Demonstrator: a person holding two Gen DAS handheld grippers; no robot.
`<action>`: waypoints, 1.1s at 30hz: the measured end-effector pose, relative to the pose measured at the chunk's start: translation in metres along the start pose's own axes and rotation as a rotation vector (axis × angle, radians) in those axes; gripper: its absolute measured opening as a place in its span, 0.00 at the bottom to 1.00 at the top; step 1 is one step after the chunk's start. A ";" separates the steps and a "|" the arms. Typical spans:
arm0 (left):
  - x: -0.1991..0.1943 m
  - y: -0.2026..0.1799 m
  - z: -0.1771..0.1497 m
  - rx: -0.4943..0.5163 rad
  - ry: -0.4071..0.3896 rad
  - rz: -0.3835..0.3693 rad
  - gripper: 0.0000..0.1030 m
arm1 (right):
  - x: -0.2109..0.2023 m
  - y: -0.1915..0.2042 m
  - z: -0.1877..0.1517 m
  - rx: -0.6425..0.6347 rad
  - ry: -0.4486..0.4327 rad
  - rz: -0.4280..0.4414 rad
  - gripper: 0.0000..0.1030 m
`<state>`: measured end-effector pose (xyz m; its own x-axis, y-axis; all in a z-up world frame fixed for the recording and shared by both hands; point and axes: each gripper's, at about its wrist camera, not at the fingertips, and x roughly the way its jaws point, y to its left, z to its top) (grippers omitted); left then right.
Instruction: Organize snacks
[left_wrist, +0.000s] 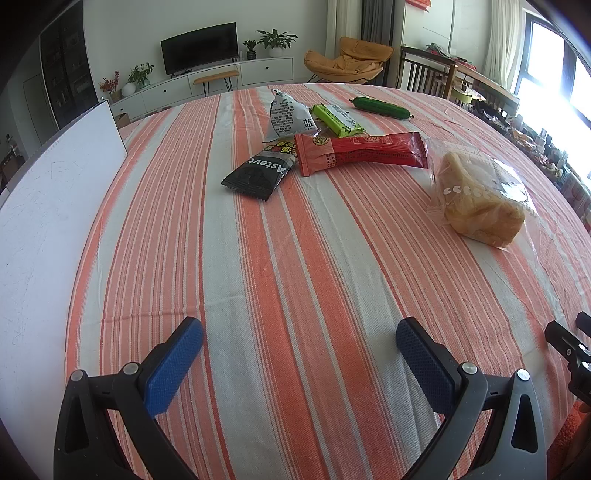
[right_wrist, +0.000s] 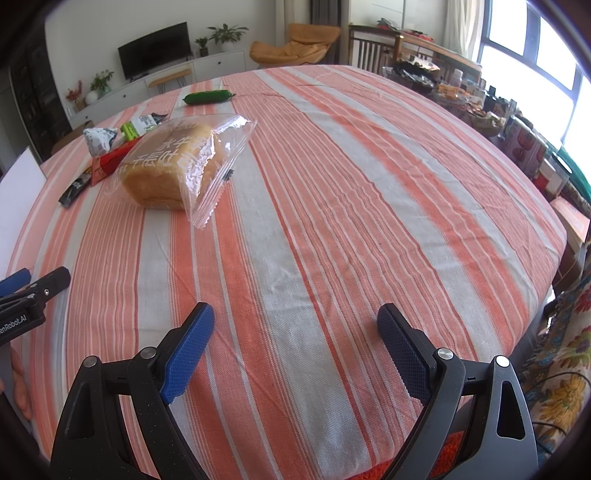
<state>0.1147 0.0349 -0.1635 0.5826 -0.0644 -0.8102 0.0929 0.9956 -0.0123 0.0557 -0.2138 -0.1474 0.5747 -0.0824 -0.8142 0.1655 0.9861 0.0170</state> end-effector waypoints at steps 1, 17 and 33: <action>0.000 0.000 0.000 0.000 0.000 0.000 1.00 | 0.000 0.000 0.000 0.000 0.000 0.000 0.90; 0.002 0.000 0.004 0.007 0.028 -0.005 1.00 | 0.000 0.000 0.000 0.000 0.000 0.001 0.90; -0.019 0.010 0.083 0.060 0.146 -0.105 1.00 | 0.000 0.002 0.000 -0.004 0.001 0.003 0.91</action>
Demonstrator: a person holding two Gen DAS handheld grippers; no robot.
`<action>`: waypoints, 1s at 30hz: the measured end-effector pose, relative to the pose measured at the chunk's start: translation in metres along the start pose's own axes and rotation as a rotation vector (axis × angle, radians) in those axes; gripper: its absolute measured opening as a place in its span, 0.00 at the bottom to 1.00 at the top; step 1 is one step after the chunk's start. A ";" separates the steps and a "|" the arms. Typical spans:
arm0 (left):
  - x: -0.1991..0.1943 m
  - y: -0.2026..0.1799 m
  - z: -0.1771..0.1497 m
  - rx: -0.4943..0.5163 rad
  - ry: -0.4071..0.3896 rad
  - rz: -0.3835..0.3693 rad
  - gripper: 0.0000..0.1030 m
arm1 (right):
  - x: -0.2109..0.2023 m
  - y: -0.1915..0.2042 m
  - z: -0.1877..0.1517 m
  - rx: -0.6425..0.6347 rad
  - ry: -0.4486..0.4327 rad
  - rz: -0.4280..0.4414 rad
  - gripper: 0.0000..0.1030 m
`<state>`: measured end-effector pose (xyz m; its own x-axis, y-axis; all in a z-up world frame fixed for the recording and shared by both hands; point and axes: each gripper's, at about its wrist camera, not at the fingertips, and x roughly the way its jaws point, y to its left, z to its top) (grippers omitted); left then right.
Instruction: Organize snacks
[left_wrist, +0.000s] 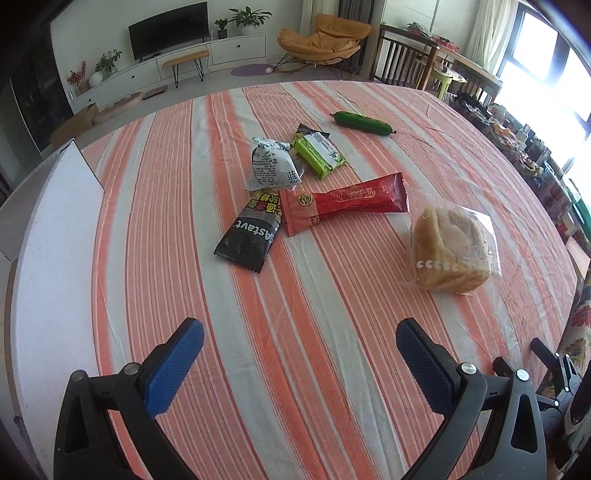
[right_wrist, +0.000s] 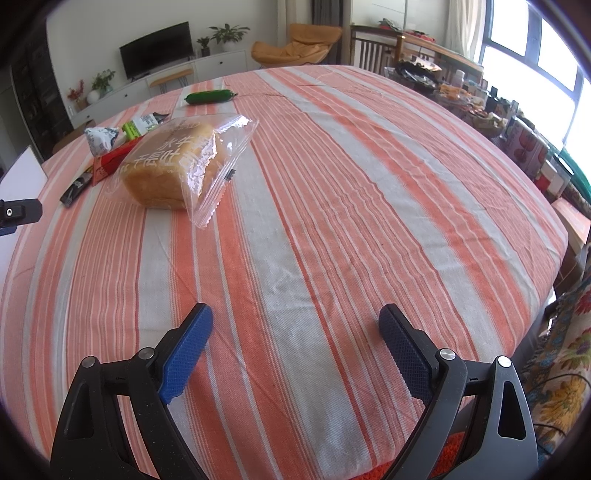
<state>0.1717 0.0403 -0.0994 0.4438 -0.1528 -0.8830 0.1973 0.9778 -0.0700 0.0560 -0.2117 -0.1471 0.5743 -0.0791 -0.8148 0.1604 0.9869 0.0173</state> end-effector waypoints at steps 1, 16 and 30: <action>0.003 0.001 0.004 0.004 0.018 -0.003 1.00 | 0.000 0.000 0.000 0.000 0.000 0.000 0.91; 0.009 0.019 0.023 0.001 0.131 -0.056 1.00 | 0.000 0.001 0.000 0.000 0.000 0.001 0.91; 0.081 0.019 0.065 0.151 0.074 0.127 0.84 | 0.000 0.002 0.000 0.000 0.000 0.002 0.91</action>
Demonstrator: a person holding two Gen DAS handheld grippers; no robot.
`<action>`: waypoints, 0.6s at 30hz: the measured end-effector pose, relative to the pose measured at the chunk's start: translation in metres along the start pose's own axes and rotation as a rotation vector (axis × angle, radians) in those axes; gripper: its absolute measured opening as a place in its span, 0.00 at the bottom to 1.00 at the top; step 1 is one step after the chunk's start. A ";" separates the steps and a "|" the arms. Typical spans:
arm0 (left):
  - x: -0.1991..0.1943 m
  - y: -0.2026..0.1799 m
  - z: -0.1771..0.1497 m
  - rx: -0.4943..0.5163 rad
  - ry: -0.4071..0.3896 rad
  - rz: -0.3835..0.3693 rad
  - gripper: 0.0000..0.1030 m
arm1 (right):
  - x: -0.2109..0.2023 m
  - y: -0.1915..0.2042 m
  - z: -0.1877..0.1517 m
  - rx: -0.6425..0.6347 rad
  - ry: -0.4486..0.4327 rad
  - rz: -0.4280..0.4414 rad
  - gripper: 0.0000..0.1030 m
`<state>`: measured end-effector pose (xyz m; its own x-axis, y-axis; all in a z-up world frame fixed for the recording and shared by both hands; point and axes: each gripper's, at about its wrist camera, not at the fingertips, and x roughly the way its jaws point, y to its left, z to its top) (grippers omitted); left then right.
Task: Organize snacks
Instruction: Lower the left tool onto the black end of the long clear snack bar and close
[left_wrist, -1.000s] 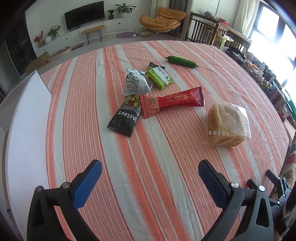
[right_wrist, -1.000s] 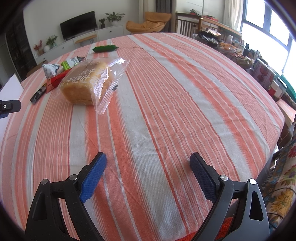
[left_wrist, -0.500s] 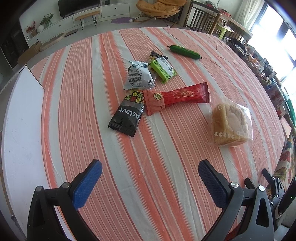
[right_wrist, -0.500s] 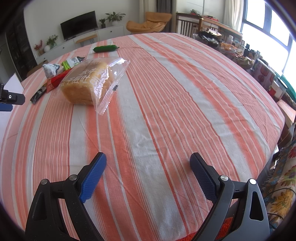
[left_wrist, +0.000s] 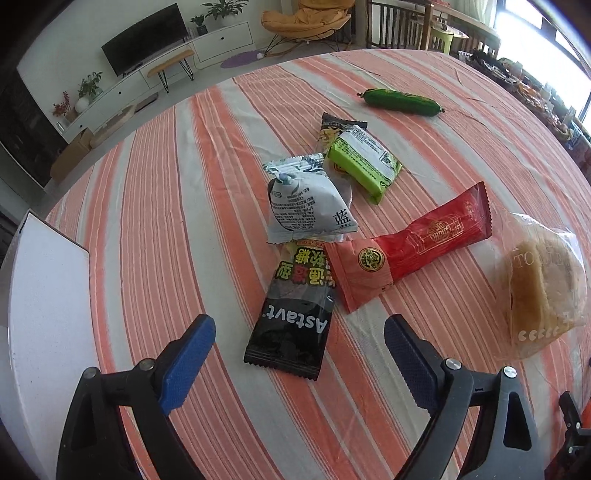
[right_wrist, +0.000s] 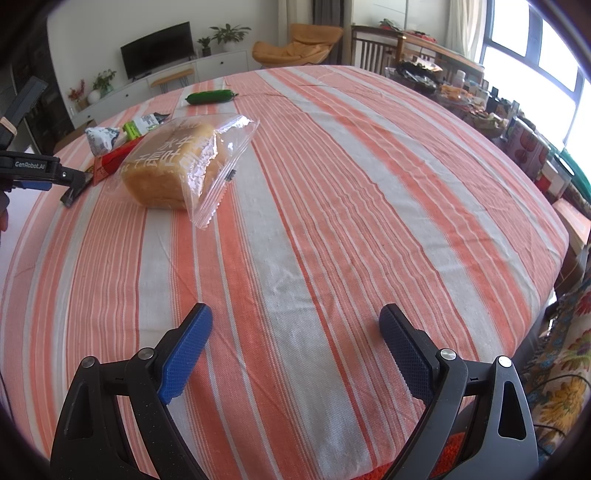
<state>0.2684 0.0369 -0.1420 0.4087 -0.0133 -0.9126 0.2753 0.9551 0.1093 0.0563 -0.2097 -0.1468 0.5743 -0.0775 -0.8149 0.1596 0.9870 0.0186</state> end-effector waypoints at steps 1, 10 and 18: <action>0.007 0.001 0.000 0.008 0.001 -0.011 0.75 | 0.000 0.000 0.000 0.000 0.000 0.000 0.91; -0.014 0.005 -0.036 -0.100 0.014 -0.074 0.28 | 0.001 0.001 0.001 -0.003 -0.002 0.003 0.92; -0.061 -0.019 -0.142 -0.169 0.054 -0.129 0.48 | 0.001 0.001 0.001 -0.003 -0.001 0.003 0.92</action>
<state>0.1142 0.0615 -0.1442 0.3307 -0.1270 -0.9352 0.1709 0.9826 -0.0730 0.0577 -0.2086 -0.1466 0.5757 -0.0748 -0.8142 0.1557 0.9876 0.0194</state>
